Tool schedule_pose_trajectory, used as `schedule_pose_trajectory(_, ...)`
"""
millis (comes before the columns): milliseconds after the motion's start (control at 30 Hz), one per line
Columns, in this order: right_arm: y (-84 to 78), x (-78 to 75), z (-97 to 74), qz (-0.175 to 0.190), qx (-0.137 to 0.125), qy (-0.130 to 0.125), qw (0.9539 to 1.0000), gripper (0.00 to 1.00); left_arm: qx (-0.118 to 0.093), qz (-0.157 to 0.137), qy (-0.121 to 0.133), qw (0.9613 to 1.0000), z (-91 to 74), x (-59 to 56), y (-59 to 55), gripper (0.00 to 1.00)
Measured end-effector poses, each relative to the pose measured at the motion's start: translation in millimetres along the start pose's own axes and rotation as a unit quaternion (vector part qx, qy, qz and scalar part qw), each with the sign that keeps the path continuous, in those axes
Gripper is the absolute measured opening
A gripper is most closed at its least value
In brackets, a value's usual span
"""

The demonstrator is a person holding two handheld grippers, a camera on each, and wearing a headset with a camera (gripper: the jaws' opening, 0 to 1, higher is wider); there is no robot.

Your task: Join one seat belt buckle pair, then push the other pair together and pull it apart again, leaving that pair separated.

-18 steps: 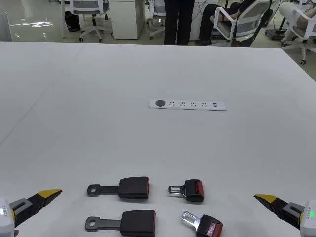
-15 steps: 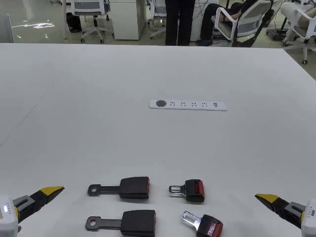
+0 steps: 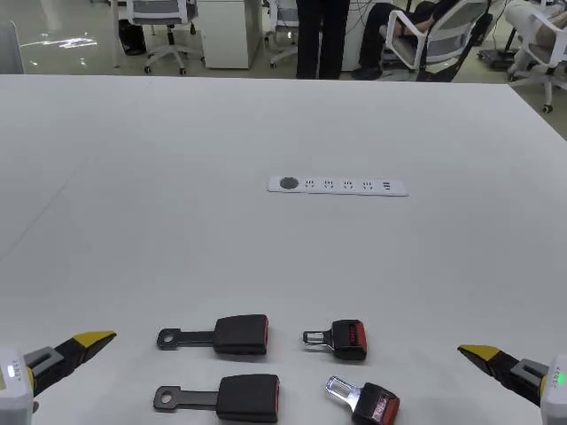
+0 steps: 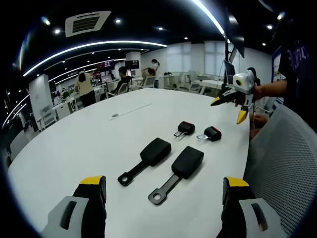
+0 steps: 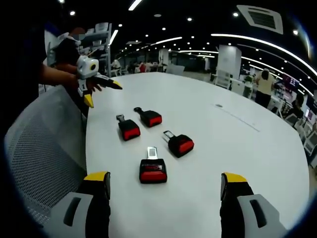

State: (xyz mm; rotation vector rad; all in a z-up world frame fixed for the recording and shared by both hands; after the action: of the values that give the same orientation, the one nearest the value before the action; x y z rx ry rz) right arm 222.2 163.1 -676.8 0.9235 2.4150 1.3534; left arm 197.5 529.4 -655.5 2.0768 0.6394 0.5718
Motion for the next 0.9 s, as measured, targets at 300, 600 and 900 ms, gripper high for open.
schedule_pose_trajectory(300, -0.5, -1.8, 0.0, -0.003, 0.004, 0.000, 1.0000, 0.93, 0.001, 0.004, -0.002, 1.0000, 2.6, 0.7, 1.7, 0.99)
schedule_pose_trajectory(600, 0.7, -2.3, 2.8, -0.011, 0.009, 0.003, 0.9999, 0.92, 0.006, 0.011, -0.015, 0.9998, 9.4, 0.3, 3.0, 0.98)
schedule_pose_trajectory(900, 3.2, -4.6, 6.0, -0.018, 0.012, 0.008, 0.9997, 0.88, 0.015, 0.028, -0.035, 0.9989, 20.9, 2.6, 1.0, 0.97)
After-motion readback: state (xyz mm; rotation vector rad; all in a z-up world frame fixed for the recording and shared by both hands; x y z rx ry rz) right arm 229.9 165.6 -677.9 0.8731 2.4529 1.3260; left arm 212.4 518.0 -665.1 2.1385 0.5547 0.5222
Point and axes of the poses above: the centre of the closed fingertips' face, and the gripper's own axes: z roughly forward along the fingers, x roughly to its left, y roughly out of its top, the point moved 6 cm from there along -z, roughly backward along the fingers, and after that the axes turned 9 degrees about z, right-handed, at the moved point
